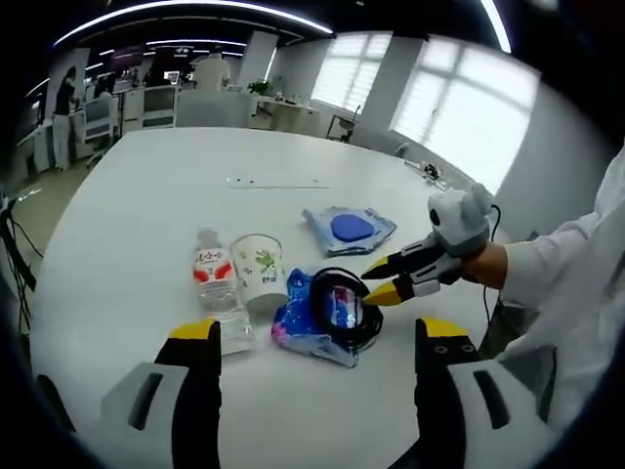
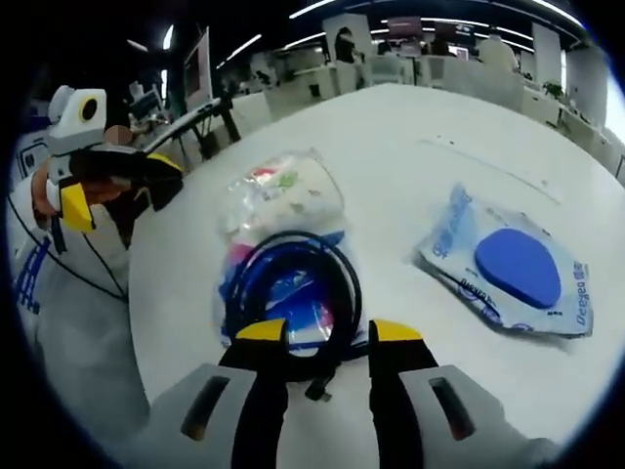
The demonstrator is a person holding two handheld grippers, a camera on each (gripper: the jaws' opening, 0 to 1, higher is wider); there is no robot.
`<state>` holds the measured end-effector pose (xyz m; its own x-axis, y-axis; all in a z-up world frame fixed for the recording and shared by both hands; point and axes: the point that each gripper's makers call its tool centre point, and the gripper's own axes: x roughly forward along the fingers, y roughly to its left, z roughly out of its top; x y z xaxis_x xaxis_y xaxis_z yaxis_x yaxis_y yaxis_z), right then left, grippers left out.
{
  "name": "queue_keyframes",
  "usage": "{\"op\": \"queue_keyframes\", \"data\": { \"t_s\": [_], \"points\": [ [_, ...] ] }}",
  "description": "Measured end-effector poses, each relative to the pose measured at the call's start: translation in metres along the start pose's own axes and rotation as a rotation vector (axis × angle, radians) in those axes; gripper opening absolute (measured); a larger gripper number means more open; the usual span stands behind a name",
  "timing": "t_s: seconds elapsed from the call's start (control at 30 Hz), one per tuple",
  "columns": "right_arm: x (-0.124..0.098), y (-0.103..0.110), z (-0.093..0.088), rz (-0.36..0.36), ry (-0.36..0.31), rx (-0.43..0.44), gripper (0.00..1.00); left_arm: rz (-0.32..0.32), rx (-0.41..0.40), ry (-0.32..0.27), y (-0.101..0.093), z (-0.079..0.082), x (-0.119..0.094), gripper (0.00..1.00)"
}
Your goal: Arrange the tabletop items into an orderly group along one side of the table until the central work area is clear of visible clutter.
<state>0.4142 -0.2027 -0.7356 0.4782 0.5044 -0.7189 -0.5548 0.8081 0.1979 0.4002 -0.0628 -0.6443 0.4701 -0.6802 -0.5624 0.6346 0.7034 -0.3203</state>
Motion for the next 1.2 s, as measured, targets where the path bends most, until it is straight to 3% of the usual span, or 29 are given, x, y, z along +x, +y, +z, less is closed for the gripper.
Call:
{"op": "queue_keyframes", "data": {
  "t_s": [0.27,0.33,0.47,0.83,1.2],
  "points": [
    [0.006,-0.002,-0.009,-0.026,0.031,0.033,0.18,-0.011,-0.003,0.005,-0.004,-0.003,0.006,0.83],
    [0.006,-0.006,-0.014,-0.060,0.053,0.015,0.12,-0.013,-0.004,0.008,-0.004,-0.004,0.008,0.83],
    [0.007,-0.008,-0.012,-0.082,0.035,0.058,0.11,-0.018,-0.005,0.011,-0.006,-0.004,0.010,0.82],
    [0.006,-0.012,-0.013,-0.113,0.024,0.075,0.06,-0.016,0.011,0.028,-0.011,-0.004,0.020,0.77],
    [0.006,-0.013,-0.014,-0.121,0.020,0.089,0.06,-0.024,0.047,0.085,-0.017,-0.005,0.042,0.72]
  ]
}}
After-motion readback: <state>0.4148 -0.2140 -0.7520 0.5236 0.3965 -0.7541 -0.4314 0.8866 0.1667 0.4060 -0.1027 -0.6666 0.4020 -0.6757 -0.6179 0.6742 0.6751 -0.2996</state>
